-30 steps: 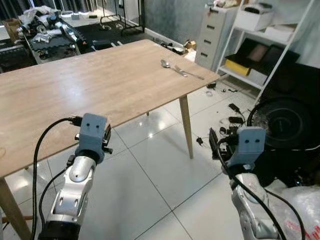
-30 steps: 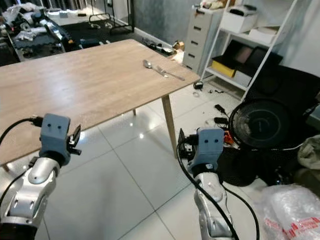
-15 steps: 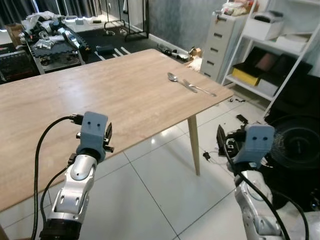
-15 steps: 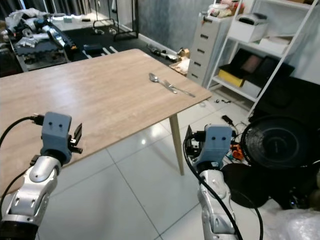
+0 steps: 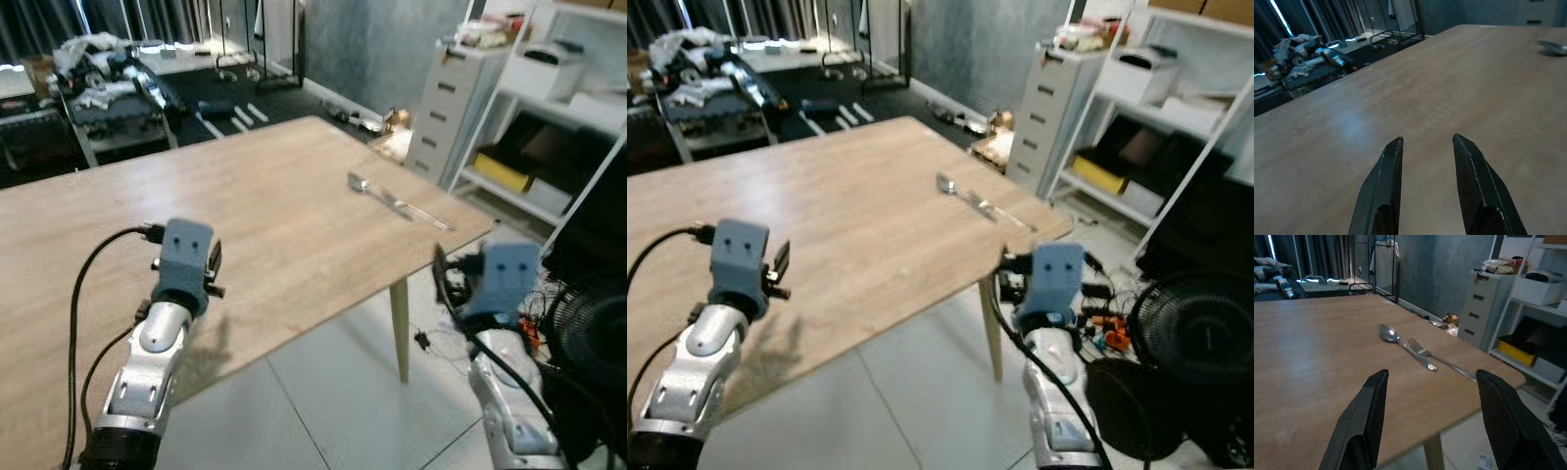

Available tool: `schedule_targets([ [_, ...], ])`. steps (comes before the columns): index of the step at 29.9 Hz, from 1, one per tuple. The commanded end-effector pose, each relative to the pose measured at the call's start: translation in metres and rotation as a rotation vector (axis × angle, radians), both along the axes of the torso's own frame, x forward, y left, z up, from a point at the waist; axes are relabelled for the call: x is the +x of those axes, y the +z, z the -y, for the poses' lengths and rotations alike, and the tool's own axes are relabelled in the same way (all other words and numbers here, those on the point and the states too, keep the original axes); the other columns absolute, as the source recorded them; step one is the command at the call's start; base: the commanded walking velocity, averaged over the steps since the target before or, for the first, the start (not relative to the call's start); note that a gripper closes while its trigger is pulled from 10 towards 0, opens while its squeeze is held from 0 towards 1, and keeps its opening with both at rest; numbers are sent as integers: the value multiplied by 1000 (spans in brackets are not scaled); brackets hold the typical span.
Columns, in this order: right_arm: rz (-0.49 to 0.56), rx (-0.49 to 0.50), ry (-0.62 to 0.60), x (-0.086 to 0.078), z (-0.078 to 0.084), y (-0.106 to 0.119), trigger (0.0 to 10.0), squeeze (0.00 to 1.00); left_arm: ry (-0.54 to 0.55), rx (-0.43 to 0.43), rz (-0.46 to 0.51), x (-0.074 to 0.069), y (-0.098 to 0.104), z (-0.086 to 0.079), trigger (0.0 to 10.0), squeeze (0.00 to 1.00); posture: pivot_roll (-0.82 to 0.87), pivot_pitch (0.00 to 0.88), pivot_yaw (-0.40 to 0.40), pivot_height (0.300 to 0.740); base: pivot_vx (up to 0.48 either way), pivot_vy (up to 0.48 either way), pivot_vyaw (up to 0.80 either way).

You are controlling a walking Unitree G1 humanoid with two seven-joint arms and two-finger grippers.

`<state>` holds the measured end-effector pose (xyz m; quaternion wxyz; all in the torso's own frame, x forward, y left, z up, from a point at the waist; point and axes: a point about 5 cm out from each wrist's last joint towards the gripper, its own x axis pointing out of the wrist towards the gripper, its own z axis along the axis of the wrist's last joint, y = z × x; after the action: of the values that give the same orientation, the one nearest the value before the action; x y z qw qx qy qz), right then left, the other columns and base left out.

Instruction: Setting the table

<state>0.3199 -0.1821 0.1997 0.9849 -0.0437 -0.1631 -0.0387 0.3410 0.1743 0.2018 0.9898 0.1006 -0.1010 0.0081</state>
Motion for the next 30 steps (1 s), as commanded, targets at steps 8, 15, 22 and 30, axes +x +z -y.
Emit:
schedule_targets([
  [8, -13, 7, -12, -1, 4, -4, 10000, 0, 1, 0, -30, -1, -8, -1, 10000, 0, 78, 72, 92, 740, 480, 0, 0],
  [15, -11, -2, -10, 2, 5, -3, 10000, 0, -4, 3, -29, 1, -7, 1, 10000, 0, 74, 62, 96, 740, 480, 0, 0],
  [22, -13, -8, -13, 4, 6, -3, 10000, 0, -2, 4, -27, 2, -7, 0, 10000, 0, 77, 59, 97, 740, 480, 0, 0],
  [30, -112, -111, 47, 16, 3, -15, 10000, 0, -68, -2, -30, -3, -6, 7, 10000, 0, 92, 71, 85, 740, 143, 0, 0],
])
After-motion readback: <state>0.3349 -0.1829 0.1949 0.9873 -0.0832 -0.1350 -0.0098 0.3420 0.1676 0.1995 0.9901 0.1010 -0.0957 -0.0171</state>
